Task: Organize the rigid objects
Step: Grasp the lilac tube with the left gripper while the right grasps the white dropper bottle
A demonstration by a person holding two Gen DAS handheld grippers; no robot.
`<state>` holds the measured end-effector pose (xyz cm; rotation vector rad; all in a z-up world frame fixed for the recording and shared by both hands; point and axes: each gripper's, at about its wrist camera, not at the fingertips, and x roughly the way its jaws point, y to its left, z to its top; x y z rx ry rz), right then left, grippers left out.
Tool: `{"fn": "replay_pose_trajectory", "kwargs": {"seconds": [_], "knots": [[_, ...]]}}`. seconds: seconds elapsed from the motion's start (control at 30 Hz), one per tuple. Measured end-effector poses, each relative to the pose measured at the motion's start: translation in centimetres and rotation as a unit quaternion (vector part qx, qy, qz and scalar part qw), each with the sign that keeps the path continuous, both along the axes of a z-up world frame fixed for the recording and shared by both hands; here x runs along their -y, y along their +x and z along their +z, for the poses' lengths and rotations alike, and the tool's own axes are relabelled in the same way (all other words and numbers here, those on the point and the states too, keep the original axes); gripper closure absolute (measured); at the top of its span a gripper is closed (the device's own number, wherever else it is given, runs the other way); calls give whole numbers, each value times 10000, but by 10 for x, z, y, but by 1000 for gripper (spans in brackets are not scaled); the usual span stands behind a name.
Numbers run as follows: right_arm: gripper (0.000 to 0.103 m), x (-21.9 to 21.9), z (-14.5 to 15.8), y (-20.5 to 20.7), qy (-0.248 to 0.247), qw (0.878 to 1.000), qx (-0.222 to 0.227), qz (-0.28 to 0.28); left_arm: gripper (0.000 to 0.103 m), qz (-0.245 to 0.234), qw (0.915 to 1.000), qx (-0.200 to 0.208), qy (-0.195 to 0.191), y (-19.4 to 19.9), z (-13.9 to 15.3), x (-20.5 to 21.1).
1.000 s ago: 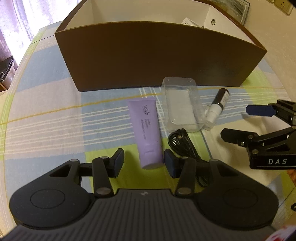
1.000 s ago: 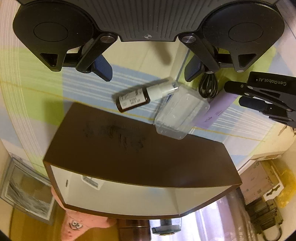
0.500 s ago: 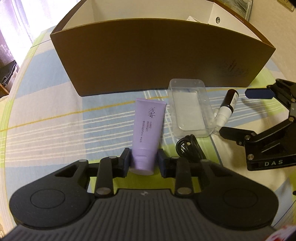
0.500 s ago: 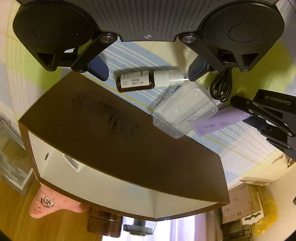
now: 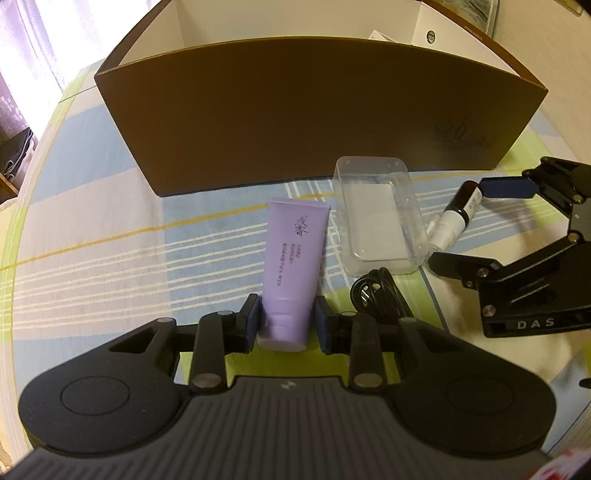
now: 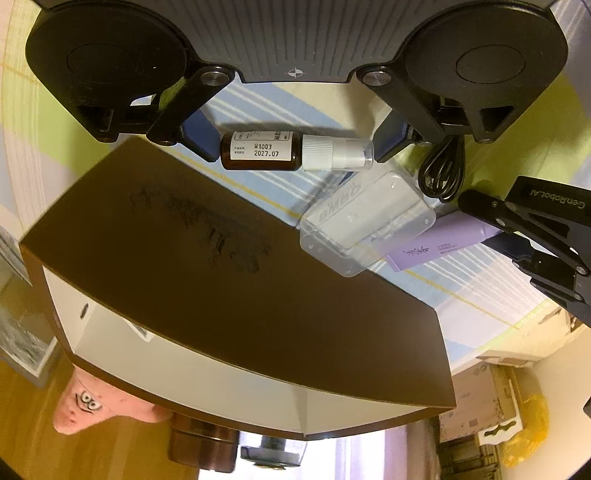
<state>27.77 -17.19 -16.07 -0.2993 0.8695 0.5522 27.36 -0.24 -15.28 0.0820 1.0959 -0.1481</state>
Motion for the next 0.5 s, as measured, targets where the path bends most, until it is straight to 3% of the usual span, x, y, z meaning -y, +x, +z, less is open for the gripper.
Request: {"fn": "replay_pose_trajectory", "kwargs": {"seconds": [0.5], "knots": [[17,8,9,-49,-53,9986,-308,-437,78,220,9995,-197,-101,-25,3,-18]]}}
